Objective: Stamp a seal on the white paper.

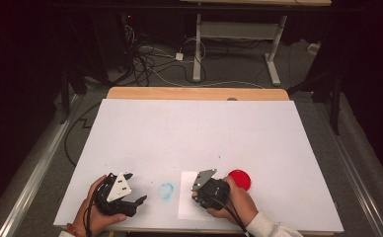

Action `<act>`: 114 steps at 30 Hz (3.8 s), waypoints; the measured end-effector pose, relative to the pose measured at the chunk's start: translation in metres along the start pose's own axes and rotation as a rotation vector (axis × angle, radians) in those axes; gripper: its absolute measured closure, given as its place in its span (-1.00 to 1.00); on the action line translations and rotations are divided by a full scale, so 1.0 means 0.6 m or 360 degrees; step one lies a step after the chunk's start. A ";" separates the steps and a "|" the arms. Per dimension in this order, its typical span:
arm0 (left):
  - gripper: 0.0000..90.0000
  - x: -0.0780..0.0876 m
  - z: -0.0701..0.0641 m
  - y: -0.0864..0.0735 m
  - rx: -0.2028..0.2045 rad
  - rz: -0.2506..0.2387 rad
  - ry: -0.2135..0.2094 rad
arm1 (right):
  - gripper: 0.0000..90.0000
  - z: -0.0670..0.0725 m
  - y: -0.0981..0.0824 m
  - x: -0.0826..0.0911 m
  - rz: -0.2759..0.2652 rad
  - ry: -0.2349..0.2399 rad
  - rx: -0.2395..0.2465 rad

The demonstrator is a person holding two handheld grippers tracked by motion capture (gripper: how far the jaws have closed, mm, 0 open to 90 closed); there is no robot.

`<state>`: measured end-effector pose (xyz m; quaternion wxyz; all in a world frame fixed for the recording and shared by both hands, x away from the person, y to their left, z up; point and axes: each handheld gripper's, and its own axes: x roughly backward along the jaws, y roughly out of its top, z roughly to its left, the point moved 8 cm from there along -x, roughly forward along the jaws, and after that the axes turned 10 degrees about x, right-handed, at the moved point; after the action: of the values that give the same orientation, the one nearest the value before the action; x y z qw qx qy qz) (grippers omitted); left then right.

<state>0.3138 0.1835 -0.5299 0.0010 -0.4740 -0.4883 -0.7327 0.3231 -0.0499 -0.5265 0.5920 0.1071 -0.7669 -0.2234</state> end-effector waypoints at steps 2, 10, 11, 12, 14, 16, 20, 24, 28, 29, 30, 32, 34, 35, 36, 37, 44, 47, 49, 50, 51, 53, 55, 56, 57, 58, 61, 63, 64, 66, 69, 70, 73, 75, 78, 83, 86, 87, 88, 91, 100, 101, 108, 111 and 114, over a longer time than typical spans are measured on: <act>-0.64 0.000 0.000 0.000 -0.0002 0.0002 0.0001 | 0.70 0.002 0.002 -0.001 -0.0004 -0.0014 0.0008; -0.64 -0.001 -0.002 0.000 -0.0002 0.0001 -0.0003 | 0.70 0.004 0.001 -0.001 0.0026 -0.0032 0.0024; -0.64 -0.001 -0.002 0.000 -0.0001 0.0001 -0.0004 | 0.70 0.004 0.001 -0.001 0.0025 -0.0034 0.0027; -0.64 0.000 -0.002 0.001 0.0000 -0.0001 -0.0005 | 0.70 0.004 0.001 -0.001 0.0021 -0.0034 0.0034; -0.64 0.000 -0.002 0.001 0.0001 0.0000 -0.0003 | 0.70 0.004 0.000 -0.001 0.0015 -0.0027 0.0022; -0.64 -0.001 -0.002 0.001 0.0000 0.0000 -0.0003 | 0.70 0.004 0.000 -0.001 0.0016 -0.0028 0.0020; -0.64 0.000 -0.002 0.001 0.0002 -0.0002 -0.0004 | 0.70 0.003 0.000 -0.002 0.0011 -0.0034 0.0019; -0.64 -0.001 -0.003 0.001 -0.0003 0.0003 -0.0004 | 0.70 0.004 0.000 -0.001 0.0018 -0.0030 0.0020; -0.64 -0.001 -0.004 0.001 -0.0002 0.0001 -0.0003 | 0.70 0.004 0.000 -0.002 0.0011 -0.0052 0.0018; -0.64 -0.001 -0.004 0.002 -0.0004 0.0000 -0.0001 | 0.70 0.004 0.000 -0.003 0.0001 -0.0054 0.0018; -0.64 0.000 -0.004 0.002 -0.0002 -0.0003 -0.0003 | 0.70 0.005 0.000 -0.003 0.0004 -0.0056 0.0011; -0.64 0.000 -0.004 0.002 -0.0001 -0.0004 -0.0002 | 0.70 0.005 -0.001 -0.002 0.0008 -0.0056 0.0017; -0.64 0.000 -0.004 0.002 -0.0001 -0.0005 -0.0003 | 0.70 0.004 -0.001 -0.002 0.0000 -0.0034 0.0014; -0.64 0.000 -0.004 0.002 -0.0002 -0.0004 -0.0004 | 0.70 0.005 -0.001 -0.002 0.0001 -0.0033 0.0013; -0.64 -0.001 -0.004 0.002 -0.0002 -0.0004 -0.0004 | 0.70 0.004 -0.001 -0.002 -0.0004 -0.0032 0.0013; -0.64 -0.001 -0.005 0.003 -0.0004 -0.0006 -0.0006 | 0.70 0.004 -0.002 -0.002 -0.0004 -0.0032 0.0010; -0.64 0.000 -0.004 0.003 -0.0007 -0.0009 -0.0004 | 0.70 0.005 -0.001 -0.004 -0.0013 -0.0057 0.0009; -0.64 0.000 -0.004 0.003 -0.0004 -0.0009 -0.0007 | 0.70 0.006 -0.002 -0.003 0.0004 -0.0057 0.0007; -0.64 0.000 -0.004 0.003 -0.0009 -0.0003 -0.0008 | 0.70 0.006 0.000 -0.003 0.0005 -0.0080 0.0028; -0.64 0.000 -0.004 0.003 -0.0009 -0.0003 -0.0008 | 0.70 0.006 0.000 -0.003 0.0000 -0.0076 0.0028; -0.64 0.000 -0.004 0.003 -0.0006 -0.0004 -0.0010 | 0.70 0.006 0.000 -0.003 0.0002 -0.0076 0.0028; -0.64 0.000 -0.003 0.003 -0.0003 -0.0006 -0.0012 | 0.70 0.006 -0.001 -0.001 0.0011 -0.0057 0.0031; -0.64 0.000 -0.002 0.002 -0.0005 -0.0004 -0.0011 | 0.70 0.007 0.001 -0.002 0.0003 -0.0078 0.0034; -0.64 0.000 -0.002 0.002 -0.0005 -0.0004 -0.0013 | 0.70 0.007 0.000 -0.001 0.0016 -0.0073 0.0049; -0.64 0.000 -0.002 0.002 -0.0005 -0.0003 -0.0012 | 0.70 0.007 0.001 -0.001 0.0014 -0.0070 0.0054; -0.64 0.000 -0.002 0.002 -0.0008 -0.0003 -0.0010 | 0.70 0.006 0.001 -0.002 -0.0001 -0.0075 0.0058; -0.64 0.001 -0.001 0.003 0.0002 -0.0012 -0.0010 | 0.70 0.002 0.001 0.003 -0.0037 -0.0065 0.0031; -0.64 0.002 -0.001 0.004 0.0003 -0.0019 -0.0016 | 0.70 -0.001 0.006 0.015 -0.0087 -0.0063 0.0013; -0.64 0.001 0.000 0.004 0.0002 -0.0014 -0.0007 | 0.70 -0.003 0.009 0.024 -0.0122 -0.0066 -0.0007; -0.64 0.001 -0.001 0.003 0.0002 -0.0013 -0.0007 | 0.70 -0.009 0.015 0.045 -0.0186 -0.0069 -0.0030; -0.64 0.002 -0.001 0.004 0.0001 -0.0015 -0.0007 | 0.70 -0.018 0.018 0.071 -0.0237 -0.0117 -0.0043; -0.64 0.002 -0.001 0.004 0.0001 -0.0016 -0.0006 | 0.70 -0.021 0.018 0.079 -0.0248 -0.0127 -0.0057; -0.64 0.003 0.000 0.004 0.0004 -0.0021 -0.0004 | 0.70 -0.029 0.016 0.096 -0.0281 -0.0160 -0.0064; -0.64 0.003 0.000 0.004 0.0001 -0.0020 -0.0006 | 0.70 -0.031 0.012 0.106 -0.0291 -0.0163 -0.0074; -0.64 0.003 0.000 0.004 0.0002 -0.0023 -0.0007 | 0.70 -0.035 0.006 0.119 -0.0304 -0.0179 -0.0083; -0.64 0.004 0.001 0.004 0.0003 -0.0025 -0.0004 | 0.70 -0.047 -0.004 0.138 -0.0326 -0.0223 -0.0113; -0.64 0.003 0.001 0.004 0.0003 -0.0024 -0.0006 | 0.70 -0.051 -0.010 0.146 -0.0340 -0.0237 -0.0129; -0.64 0.003 0.001 0.004 0.0003 -0.0023 -0.0007 | 0.70 -0.052 -0.011 0.148 -0.0338 -0.0232 -0.0138; -0.64 0.003 0.001 0.004 0.0002 -0.0022 -0.0009 | 0.70 -0.054 -0.013 0.150 -0.0337 -0.0240 -0.0142; -0.64 0.002 0.001 0.005 0.0003 -0.0026 -0.0009 | 0.70 -0.057 -0.018 0.155 -0.0340 -0.0249 -0.0149; -0.64 0.001 0.003 0.006 0.0016 -0.0037 -0.0019 | 0.70 -0.064 -0.028 0.166 -0.0343 -0.0277 -0.0162; -0.64 0.001 0.004 0.006 0.0017 -0.0036 -0.0018 | 0.70 -0.065 -0.029 0.167 -0.0342 -0.0277 -0.0170; -0.64 -0.001 0.005 0.005 0.0018 -0.0033 -0.0022 | 0.70 -0.067 -0.036 0.170 -0.0330 -0.0282 -0.0175; -0.64 -0.001 0.005 0.005 0.0017 -0.0034 -0.0024 | 0.70 -0.069 -0.037 0.172 -0.0334 -0.0291 -0.0179; -0.64 0.000 0.005 0.005 0.0018 -0.0034 -0.0024 | 0.70 -0.069 -0.041 0.175 -0.0325 -0.0295 -0.0171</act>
<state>0.3175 0.1840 -0.5275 -0.0079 -0.4743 -0.4975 -0.7263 0.3313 -0.1252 -0.4394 0.4976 0.1316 -0.7904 -0.3321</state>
